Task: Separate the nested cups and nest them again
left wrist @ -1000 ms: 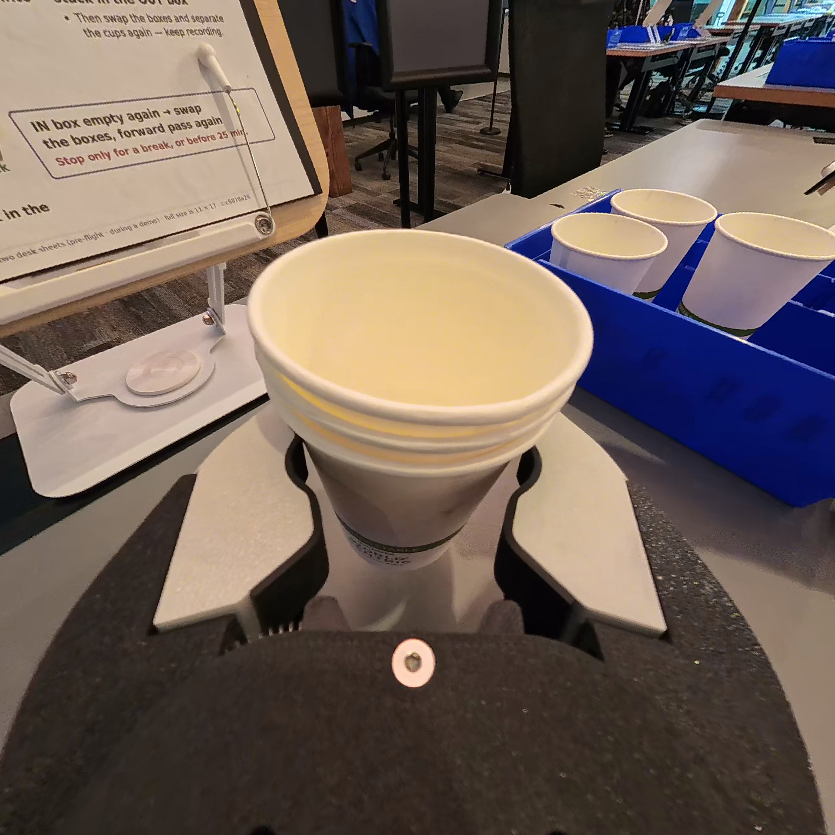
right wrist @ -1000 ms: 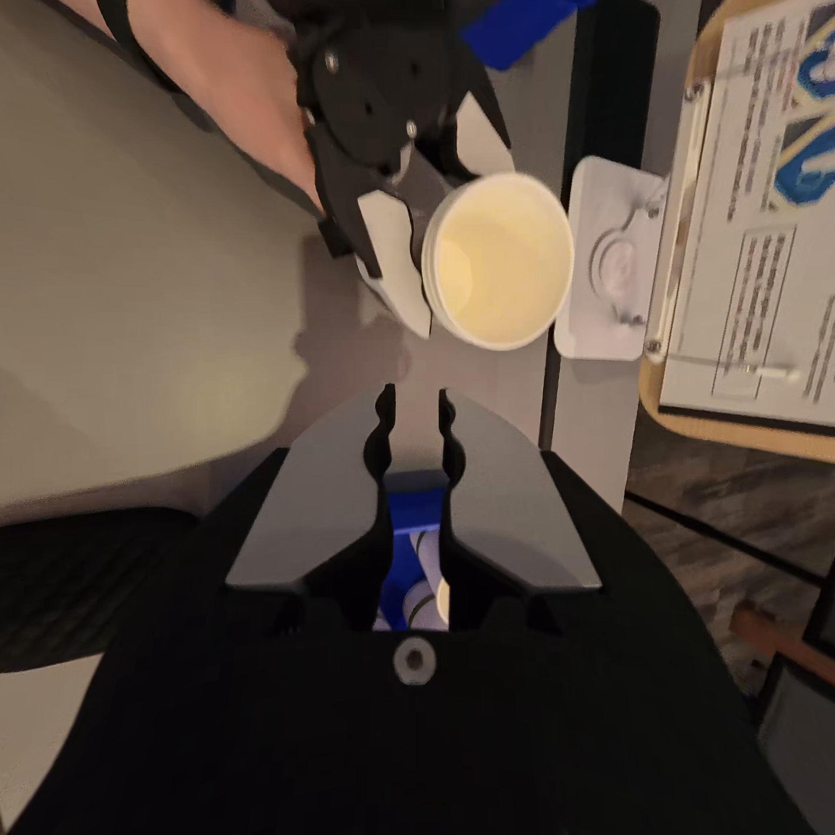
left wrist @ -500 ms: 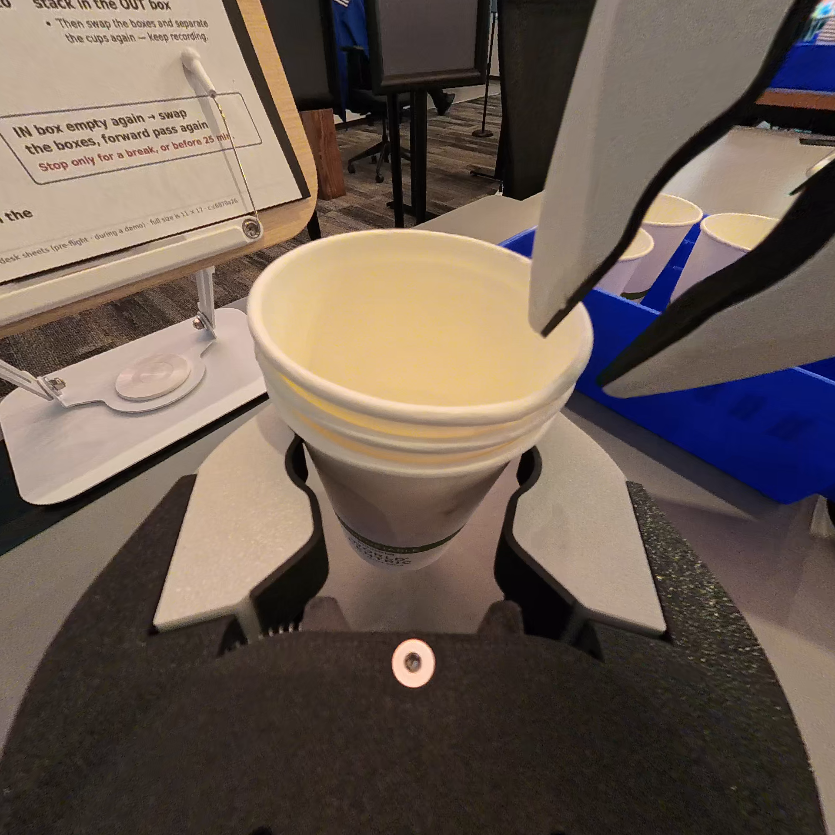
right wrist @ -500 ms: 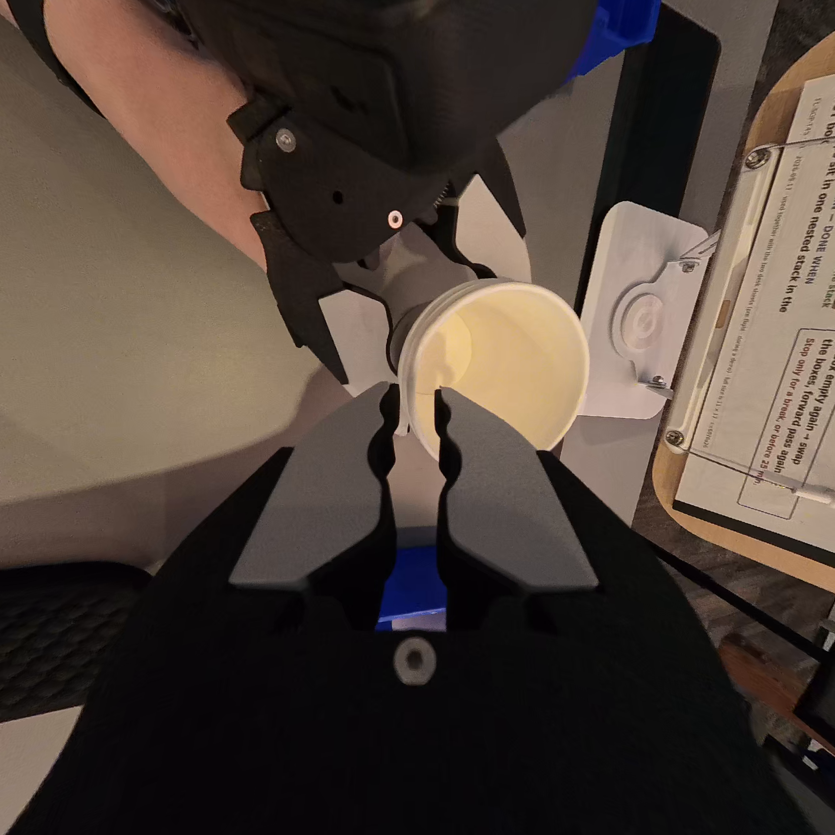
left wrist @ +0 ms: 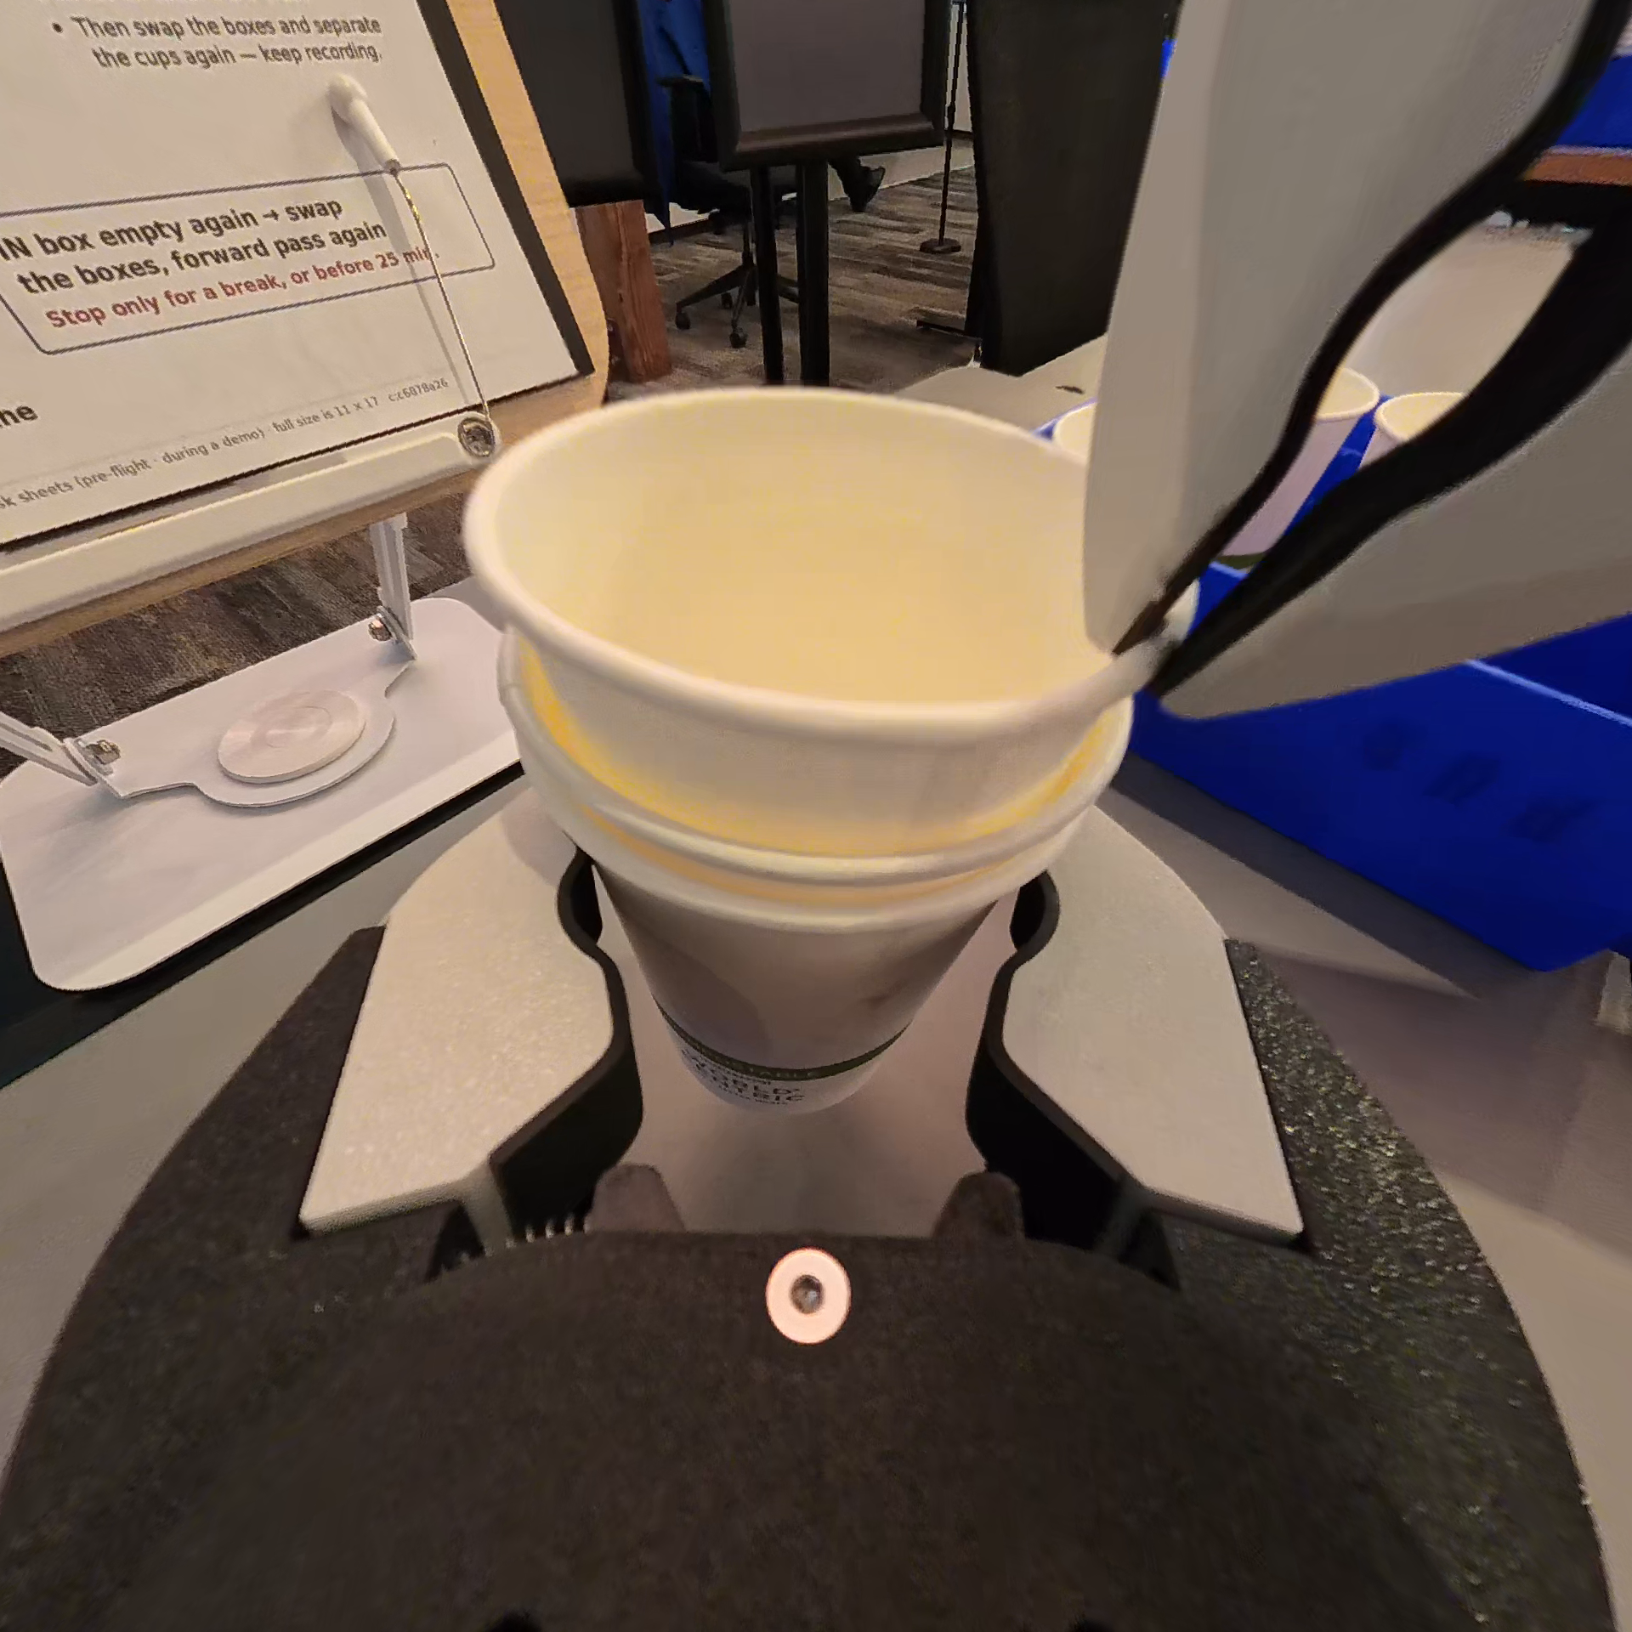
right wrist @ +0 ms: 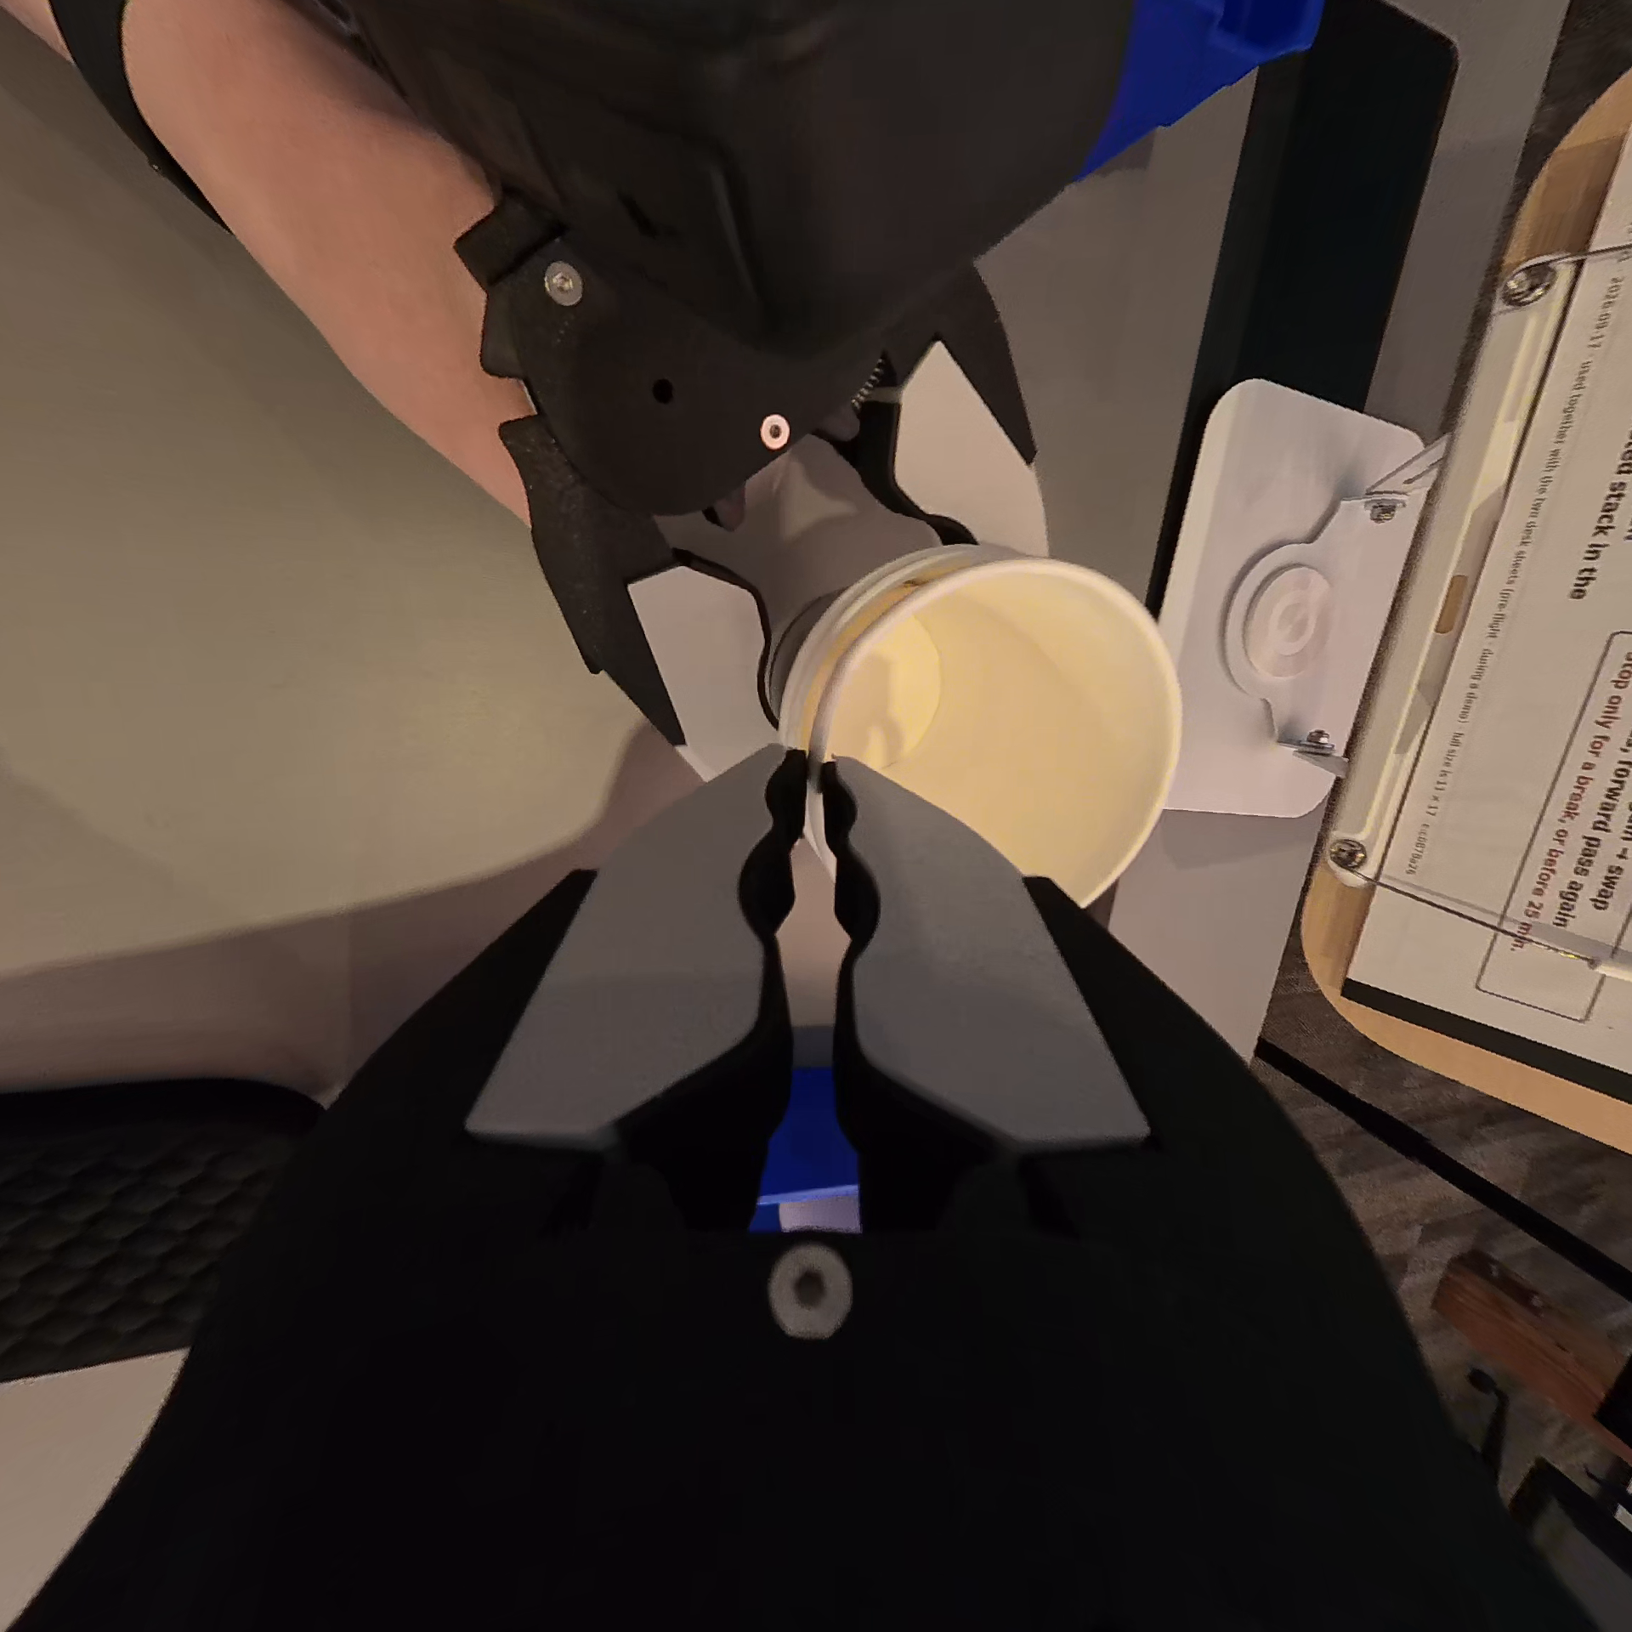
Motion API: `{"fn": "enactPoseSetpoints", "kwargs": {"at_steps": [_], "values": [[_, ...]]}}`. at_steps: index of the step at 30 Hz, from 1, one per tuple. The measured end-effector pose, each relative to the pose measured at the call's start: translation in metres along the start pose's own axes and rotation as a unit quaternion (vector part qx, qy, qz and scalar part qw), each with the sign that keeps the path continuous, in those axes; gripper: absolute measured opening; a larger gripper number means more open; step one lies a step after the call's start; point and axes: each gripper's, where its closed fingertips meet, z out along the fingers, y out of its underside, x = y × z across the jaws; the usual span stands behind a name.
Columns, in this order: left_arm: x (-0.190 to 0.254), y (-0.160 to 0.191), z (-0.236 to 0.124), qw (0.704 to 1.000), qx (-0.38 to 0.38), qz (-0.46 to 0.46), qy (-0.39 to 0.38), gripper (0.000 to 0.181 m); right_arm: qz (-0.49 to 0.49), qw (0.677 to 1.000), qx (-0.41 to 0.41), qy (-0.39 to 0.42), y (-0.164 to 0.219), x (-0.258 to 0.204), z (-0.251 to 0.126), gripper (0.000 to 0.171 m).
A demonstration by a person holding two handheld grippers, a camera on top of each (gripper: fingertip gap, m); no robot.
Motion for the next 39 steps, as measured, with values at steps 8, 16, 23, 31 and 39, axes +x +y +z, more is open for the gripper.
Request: {"fn": "enactPoseSetpoints", "kwargs": {"at_steps": [8, 16, 23, 31, 39], "values": [[0.001, 0.007, 0.004, 1.000, -0.013, -0.001, 0.004, 0.093, 0.009, 0.999, 0.003, 0.033, -0.005, 0.019, -0.041, 0.003], [0.006, 0.007, 0.004, 1.000, -0.013, 0.002, 0.009, 0.093, 0.044, 0.996, -0.001, 0.076, 0.015, 0.028, -0.099, 0.003], [0.013, 0.009, 0.006, 1.000, -0.013, 0.005, 0.018, 0.093, 0.083, 0.992, 0.001, 0.095, 0.052, 0.010, -0.131, 0.003], [0.009, 0.007, 0.005, 1.000, -0.011, 0.000, 0.015, 0.093, 0.147, 0.982, -0.057, 0.101, 0.127, -0.023, -0.146, 0.003], [0.009, 0.009, 0.006, 1.000, -0.014, 0.004, 0.015, 0.093, 0.184, 0.974, -0.095, 0.095, 0.186, -0.056, -0.122, 0.003]]}}
